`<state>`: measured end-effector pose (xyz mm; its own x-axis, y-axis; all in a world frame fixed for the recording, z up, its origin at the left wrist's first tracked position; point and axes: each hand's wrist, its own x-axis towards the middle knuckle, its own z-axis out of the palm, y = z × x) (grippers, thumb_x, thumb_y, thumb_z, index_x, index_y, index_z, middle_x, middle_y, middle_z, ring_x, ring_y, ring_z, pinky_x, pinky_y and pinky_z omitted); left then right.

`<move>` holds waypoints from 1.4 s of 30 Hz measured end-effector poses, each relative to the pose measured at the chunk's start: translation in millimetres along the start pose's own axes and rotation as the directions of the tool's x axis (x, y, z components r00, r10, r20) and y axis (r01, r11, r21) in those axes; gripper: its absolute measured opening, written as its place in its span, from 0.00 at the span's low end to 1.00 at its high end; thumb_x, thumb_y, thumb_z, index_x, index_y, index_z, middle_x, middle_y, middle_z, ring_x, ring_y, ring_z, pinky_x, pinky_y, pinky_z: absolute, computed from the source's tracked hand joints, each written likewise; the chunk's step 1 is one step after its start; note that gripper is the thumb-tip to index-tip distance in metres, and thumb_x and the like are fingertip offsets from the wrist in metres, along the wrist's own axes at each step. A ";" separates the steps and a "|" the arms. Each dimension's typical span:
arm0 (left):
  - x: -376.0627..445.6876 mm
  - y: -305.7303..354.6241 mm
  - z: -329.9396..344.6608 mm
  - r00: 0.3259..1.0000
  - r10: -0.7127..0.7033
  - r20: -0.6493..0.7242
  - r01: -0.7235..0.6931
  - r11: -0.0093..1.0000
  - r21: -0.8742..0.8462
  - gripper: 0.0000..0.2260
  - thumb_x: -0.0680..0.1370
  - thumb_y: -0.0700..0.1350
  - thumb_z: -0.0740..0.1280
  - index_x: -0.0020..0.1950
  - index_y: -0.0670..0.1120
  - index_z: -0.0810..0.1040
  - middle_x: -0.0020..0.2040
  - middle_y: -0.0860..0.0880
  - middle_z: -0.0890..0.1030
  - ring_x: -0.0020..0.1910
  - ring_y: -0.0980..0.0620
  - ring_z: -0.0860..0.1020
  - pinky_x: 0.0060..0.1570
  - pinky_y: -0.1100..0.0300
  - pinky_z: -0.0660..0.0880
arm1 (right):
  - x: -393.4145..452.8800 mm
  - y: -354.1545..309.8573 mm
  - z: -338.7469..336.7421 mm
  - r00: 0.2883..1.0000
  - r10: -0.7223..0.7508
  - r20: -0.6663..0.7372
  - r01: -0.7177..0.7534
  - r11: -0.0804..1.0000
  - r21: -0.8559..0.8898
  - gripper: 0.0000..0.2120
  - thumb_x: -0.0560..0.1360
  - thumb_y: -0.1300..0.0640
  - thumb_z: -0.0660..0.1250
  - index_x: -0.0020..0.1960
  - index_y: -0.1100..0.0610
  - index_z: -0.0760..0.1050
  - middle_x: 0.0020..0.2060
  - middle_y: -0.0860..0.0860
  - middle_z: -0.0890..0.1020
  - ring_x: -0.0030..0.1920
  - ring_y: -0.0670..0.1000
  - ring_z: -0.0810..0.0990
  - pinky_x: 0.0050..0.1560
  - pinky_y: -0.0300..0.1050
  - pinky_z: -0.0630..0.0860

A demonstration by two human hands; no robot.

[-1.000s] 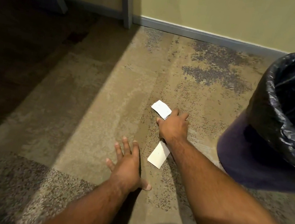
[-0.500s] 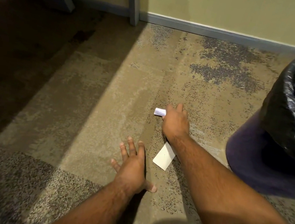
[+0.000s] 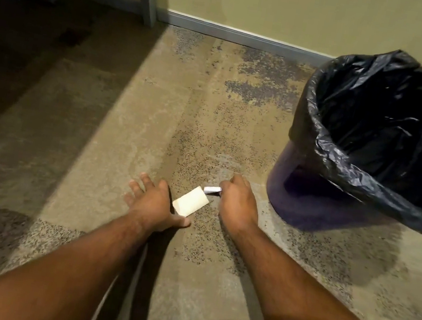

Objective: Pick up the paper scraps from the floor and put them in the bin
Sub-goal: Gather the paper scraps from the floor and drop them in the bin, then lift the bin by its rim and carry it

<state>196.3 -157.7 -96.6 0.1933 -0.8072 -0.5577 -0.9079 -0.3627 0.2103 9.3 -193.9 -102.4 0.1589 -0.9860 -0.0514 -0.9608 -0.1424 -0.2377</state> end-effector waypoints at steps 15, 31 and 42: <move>-21.9 33.6 34.1 0.794 0.532 -0.295 -0.464 0.843 0.272 0.10 0.81 0.45 0.66 0.62 0.47 0.74 0.53 0.49 0.71 0.47 0.54 0.64 0.45 0.60 0.66 | -76.2 4.8 -9.1 0.998 -0.038 0.048 0.038 0.999 0.010 0.13 0.79 0.66 0.64 0.61 0.56 0.78 0.56 0.52 0.76 0.56 0.52 0.72 0.47 0.41 0.66; -92.5 159.9 -135.7 0.596 0.025 -0.803 -0.743 0.397 -0.539 0.12 0.78 0.43 0.72 0.60 0.53 0.80 0.53 0.55 0.82 0.51 0.61 0.80 0.50 0.58 0.81 | -89.0 -27.0 -215.2 0.631 0.036 -0.775 0.301 0.909 0.287 0.16 0.78 0.66 0.68 0.66 0.62 0.79 0.58 0.56 0.79 0.58 0.54 0.77 0.56 0.42 0.77; -117.1 254.7 -150.8 0.486 0.574 -0.659 -0.825 0.551 -0.128 0.29 0.79 0.50 0.71 0.77 0.44 0.67 0.69 0.45 0.77 0.70 0.47 0.72 0.67 0.58 0.67 | -78.8 92.3 -284.4 0.869 0.377 -0.321 -0.238 0.887 0.397 0.26 0.80 0.53 0.69 0.77 0.54 0.68 0.73 0.54 0.72 0.72 0.54 0.70 0.67 0.41 0.64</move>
<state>-1.5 -225.8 143.3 -0.1818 -0.9073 0.3792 -0.6121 0.4062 0.6785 -156.5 -154.1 155.6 -0.2970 -0.9382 0.1774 -0.7995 0.1427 -0.5835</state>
